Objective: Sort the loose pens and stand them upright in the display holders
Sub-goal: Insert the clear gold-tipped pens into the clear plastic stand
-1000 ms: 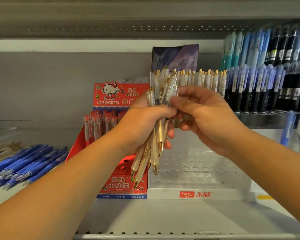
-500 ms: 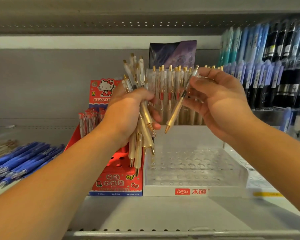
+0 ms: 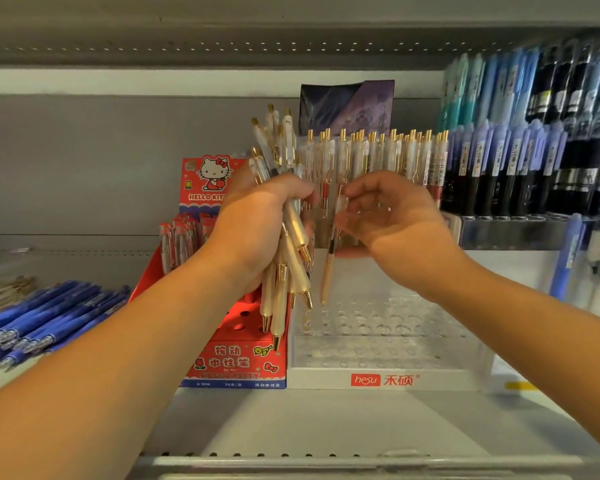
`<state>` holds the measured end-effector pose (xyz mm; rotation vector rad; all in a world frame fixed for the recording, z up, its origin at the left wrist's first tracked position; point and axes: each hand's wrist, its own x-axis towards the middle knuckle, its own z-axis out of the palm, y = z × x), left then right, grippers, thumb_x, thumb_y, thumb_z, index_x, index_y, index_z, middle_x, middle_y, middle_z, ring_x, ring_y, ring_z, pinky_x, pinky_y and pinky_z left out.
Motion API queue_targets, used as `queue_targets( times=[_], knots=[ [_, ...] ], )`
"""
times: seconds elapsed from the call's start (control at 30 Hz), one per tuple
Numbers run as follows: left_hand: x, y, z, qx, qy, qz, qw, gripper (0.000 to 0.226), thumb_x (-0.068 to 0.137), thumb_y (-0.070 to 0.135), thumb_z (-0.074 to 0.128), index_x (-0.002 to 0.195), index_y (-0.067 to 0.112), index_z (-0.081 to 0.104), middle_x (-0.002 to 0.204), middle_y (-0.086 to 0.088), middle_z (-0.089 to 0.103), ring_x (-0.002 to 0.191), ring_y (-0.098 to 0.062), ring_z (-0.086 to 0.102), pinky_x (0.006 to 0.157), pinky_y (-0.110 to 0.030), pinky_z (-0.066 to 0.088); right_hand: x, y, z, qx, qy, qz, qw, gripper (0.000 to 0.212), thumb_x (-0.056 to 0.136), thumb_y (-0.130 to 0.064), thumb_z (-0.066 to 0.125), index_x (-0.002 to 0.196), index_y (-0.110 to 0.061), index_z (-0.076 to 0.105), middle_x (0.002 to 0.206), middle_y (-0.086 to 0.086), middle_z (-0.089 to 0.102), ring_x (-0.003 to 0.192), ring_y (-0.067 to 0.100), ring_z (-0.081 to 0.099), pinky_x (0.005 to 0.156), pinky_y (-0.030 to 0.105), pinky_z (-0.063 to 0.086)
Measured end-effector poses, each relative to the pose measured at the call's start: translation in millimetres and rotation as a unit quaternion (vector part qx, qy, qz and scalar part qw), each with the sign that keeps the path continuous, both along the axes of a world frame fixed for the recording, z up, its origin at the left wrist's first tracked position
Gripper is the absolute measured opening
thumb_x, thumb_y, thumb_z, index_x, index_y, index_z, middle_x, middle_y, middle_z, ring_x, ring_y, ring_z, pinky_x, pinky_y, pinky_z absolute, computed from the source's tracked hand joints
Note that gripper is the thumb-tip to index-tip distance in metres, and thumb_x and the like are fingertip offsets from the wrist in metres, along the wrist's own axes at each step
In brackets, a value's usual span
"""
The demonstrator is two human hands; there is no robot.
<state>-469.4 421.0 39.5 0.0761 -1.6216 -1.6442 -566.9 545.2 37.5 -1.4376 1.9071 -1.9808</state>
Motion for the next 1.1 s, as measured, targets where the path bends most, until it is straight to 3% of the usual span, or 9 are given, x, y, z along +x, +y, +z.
queue_targets(
  times=[0.07, 0.17, 0.3, 0.53, 0.63, 0.77, 0.9, 1.0, 1.1],
  knots=[
    [-1, -1, -1, -0.006, -0.008, -0.007, 1.0, 0.012, 0.085, 0.013, 0.062, 0.076, 0.008, 0.067, 0.056, -0.012, 0.052, 0.041, -0.022, 0.046, 0.046, -0.028, 0.041, 0, -1, -2, 0.047, -0.013, 0.0, 0.999, 0.03, 0.083, 0.006, 0.07, 0.088, -0.023, 0.061, 0.089, -0.001, 0.062, 0.074, 0.01, 0.071, 0.054, 0.031, 0.061],
    [0, 0, -1, -0.01, -0.017, -0.02, 1.0, 0.022, 0.088, 0.015, 0.06, 0.101, -0.002, 0.062, 0.053, -0.011, 0.049, 0.041, -0.023, 0.044, 0.045, -0.026, 0.041, -1, -1, -7, 0.131, 0.068, -0.038, 0.988, 0.025, 0.082, -0.004, 0.075, 0.089, -0.024, 0.063, 0.087, -0.003, 0.07, 0.069, 0.014, 0.074, 0.058, 0.036, 0.062],
    [3, 3, -1, -0.049, -0.035, -0.043, 0.997, 0.017, 0.09, 0.017, 0.056, 0.091, 0.001, 0.061, 0.05, -0.009, 0.047, 0.041, -0.025, 0.04, 0.043, -0.025, 0.037, -3, -2, -12, 0.163, 0.086, -0.059, 0.981, 0.021, 0.083, -0.009, 0.076, 0.089, -0.023, 0.063, 0.083, -0.003, 0.072, 0.059, 0.014, 0.072, 0.057, 0.04, 0.061],
    [6, 10, -2, -0.074, -0.024, -0.08, 0.994, 0.014, 0.092, 0.011, 0.06, 0.1, 0.002, 0.055, 0.05, -0.004, 0.05, 0.037, -0.019, 0.045, 0.041, -0.025, 0.038, -8, 5, -4, 0.166, 0.167, -0.088, 0.968, 0.019, 0.09, -0.018, 0.068, 0.085, -0.037, 0.067, 0.078, -0.012, 0.073, 0.056, 0.009, 0.07, 0.047, 0.02, 0.054],
    [7, 11, -3, -0.079, -0.04, -0.1, 0.991, 0.019, 0.092, 0.011, 0.061, 0.109, 0.006, 0.055, 0.05, -0.003, 0.052, 0.036, -0.017, 0.047, 0.039, -0.026, 0.039, -6, 9, 3, 0.065, 0.126, -0.067, 0.988, 0.019, 0.095, -0.014, 0.06, 0.093, -0.03, 0.068, 0.081, -0.006, 0.072, 0.053, 0.012, 0.066, 0.045, 0.029, 0.054],
    [9, 12, -3, -0.146, -0.064, -0.105, 0.982, 0.02, 0.09, 0.012, 0.065, 0.11, 0.009, 0.06, 0.051, 0.001, 0.055, 0.037, -0.011, 0.051, 0.039, -0.024, 0.042, 4, 14, 9, -0.086, 0.048, 0.004, 0.995, 0.012, 0.092, -0.027, 0.067, 0.099, -0.018, 0.064, 0.084, 0.004, 0.065, 0.053, 0.019, 0.06, 0.04, 0.03, 0.048],
    [8, 13, -4, -0.169, -0.09, -0.115, 0.975, 0.026, 0.093, 0.015, 0.063, 0.118, 0.012, 0.058, 0.052, 0.004, 0.057, 0.039, -0.008, 0.053, 0.04, -0.022, 0.043, 9, 14, 12, -0.094, -0.008, 0.023, 0.995, 0.04, 0.068, -0.034, 0.078, 0.096, -0.011, 0.063, 0.08, 0.005, 0.066, 0.054, 0.016, 0.062, 0.041, 0.027, 0.048],
    [8, 14, -4, -0.181, -0.101, -0.1, 0.973, 0.029, 0.095, 0.026, 0.063, 0.123, 0.021, 0.059, 0.055, 0.008, 0.06, 0.043, -0.006, 0.055, 0.043, -0.022, 0.045, 6, 15, 14, -0.08, -0.063, 0.034, 0.994, 0.024, 0.078, -0.019, 0.079, 0.092, -0.007, 0.064, 0.074, 0.003, 0.069, 0.059, 0.017, 0.066, 0.045, 0.026, 0.049],
    [6, 12, -5, -0.166, -0.091, -0.07, 0.979, 0.017, 0.093, 0.03, 0.064, 0.109, 0.025, 0.064, 0.058, 0.012, 0.062, 0.048, -0.005, 0.058, 0.051, -0.027, 0.044, 5, 16, 15, -0.088, -0.105, 0.061, 0.989, 0.007, 0.087, -0.009, 0.07, 0.089, -0.006, 0.064, 0.075, 0.004, 0.072, 0.067, 0.019, 0.07, 0.048, 0.025, 0.052]
  ],
)
